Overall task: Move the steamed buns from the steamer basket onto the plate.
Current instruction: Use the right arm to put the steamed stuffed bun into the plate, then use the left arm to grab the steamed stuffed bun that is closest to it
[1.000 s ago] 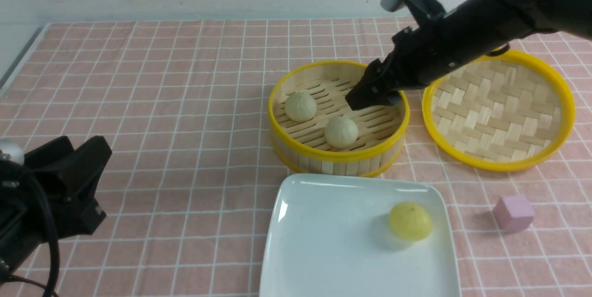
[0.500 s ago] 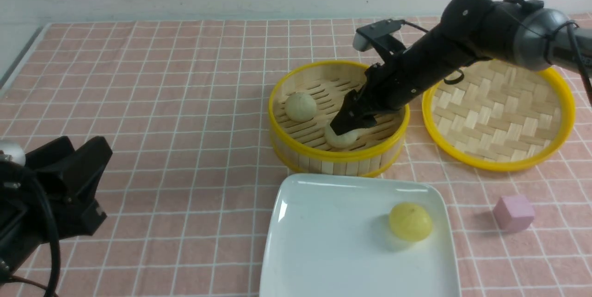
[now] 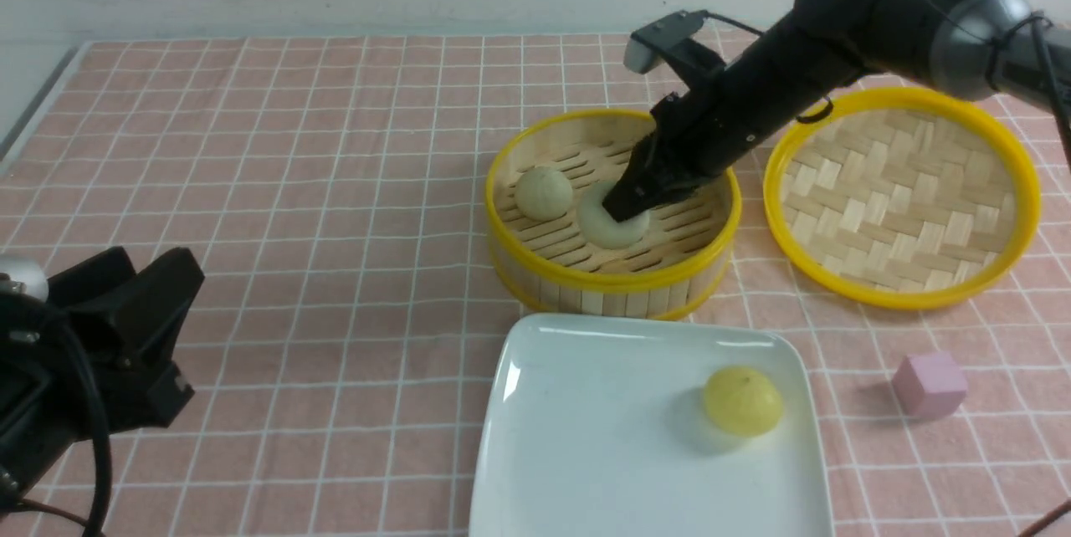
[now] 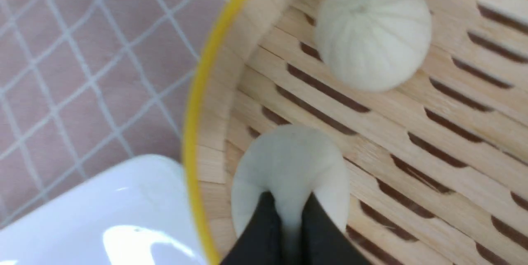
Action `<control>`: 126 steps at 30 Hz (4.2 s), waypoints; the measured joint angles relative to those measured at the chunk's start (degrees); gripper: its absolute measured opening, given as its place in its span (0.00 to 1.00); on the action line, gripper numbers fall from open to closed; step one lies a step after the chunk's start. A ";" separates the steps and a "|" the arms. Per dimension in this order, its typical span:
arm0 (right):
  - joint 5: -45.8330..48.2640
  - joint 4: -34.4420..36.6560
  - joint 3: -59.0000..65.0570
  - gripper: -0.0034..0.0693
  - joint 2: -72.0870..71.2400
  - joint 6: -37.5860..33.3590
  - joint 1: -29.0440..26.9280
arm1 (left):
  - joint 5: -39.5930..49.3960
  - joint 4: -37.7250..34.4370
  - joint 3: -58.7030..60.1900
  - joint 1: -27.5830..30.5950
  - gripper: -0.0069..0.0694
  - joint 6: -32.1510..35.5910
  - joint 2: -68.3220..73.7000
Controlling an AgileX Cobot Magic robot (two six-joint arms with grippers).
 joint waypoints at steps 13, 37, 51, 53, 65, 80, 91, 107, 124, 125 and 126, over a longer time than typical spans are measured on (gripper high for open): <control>8.79 -10.45 -5.58 0.08 -22.45 11.92 0.06 | 0.00 0.23 0.00 0.00 0.60 0.00 0.00; -10.69 -13.65 37.30 0.08 -20.86 6.46 13.05 | 0.00 1.68 0.00 0.00 0.60 0.00 0.00; -19.24 -16.61 37.53 0.23 -15.17 5.37 13.05 | 0.00 1.68 0.00 0.00 0.60 0.00 0.00; -19.12 -16.23 37.53 0.35 -15.17 5.37 13.05 | 0.00 1.72 0.00 0.00 0.60 -0.02 0.00; -24.48 -14.30 37.53 0.90 -25.29 6.04 13.09 | -1.97 1.95 0.00 0.00 0.60 -0.02 0.00; -30.31 -31.97 37.53 0.83 -55.62 24.22 13.09 | -11.80 18.69 -10.76 0.00 0.60 -9.16 15.32; -18.43 -39.19 37.55 0.83 -68.29 29.21 13.09 | -19.58 39.06 -33.89 0.00 0.60 -28.88 37.08; -12.67 -41.32 40.26 0.82 -70.38 31.12 13.09 | -28.44 49.29 -66.58 -5.29 0.71 -48.91 56.46; -11.61 -41.27 43.25 0.82 -70.31 31.12 13.09 | -21.81 49.29 -67.15 -8.67 0.66 -55.82 60.71; -11.61 -41.27 43.25 0.82 -70.31 31.12 13.09 | -21.93 49.29 -67.15 -8.67 0.66 -57.11 60.71; -11.67 -41.27 43.29 0.82 -70.31 31.12 13.09 | -22.05 49.29 -67.15 -8.67 0.66 -58.33 60.71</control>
